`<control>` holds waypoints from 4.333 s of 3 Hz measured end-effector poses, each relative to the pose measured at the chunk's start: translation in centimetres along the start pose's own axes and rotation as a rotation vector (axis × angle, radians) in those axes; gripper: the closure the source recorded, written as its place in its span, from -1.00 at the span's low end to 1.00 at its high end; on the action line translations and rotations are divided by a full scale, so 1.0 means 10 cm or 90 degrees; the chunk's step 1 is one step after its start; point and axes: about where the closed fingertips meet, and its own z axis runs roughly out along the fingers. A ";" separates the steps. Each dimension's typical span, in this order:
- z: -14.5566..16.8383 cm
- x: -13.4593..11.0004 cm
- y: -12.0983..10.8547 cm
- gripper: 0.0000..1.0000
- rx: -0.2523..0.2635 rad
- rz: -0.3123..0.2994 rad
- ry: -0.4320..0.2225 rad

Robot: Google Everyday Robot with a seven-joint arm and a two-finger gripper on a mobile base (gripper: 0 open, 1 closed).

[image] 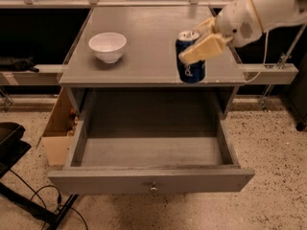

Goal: Pick pepsi can from top drawer and place on counter

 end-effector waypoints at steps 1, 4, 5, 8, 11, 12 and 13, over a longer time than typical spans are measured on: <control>-0.04 -0.32 -0.46 1.00 0.032 0.025 0.001; -0.28 -0.24 -2.10 1.00 0.291 0.057 -0.065; -0.08 0.25 -2.38 1.00 0.304 0.120 -0.070; 0.25 0.86 -2.60 0.62 0.304 0.176 -0.088; 0.24 0.85 -2.60 -0.92 0.303 0.176 -0.088; 0.14 0.63 -2.50 -1.00 0.289 0.135 -0.106; -0.08 0.31 -2.27 -1.00 0.283 0.074 -0.109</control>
Offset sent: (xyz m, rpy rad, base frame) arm 0.1934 -0.0301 0.1298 0.1102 -0.2947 -0.3532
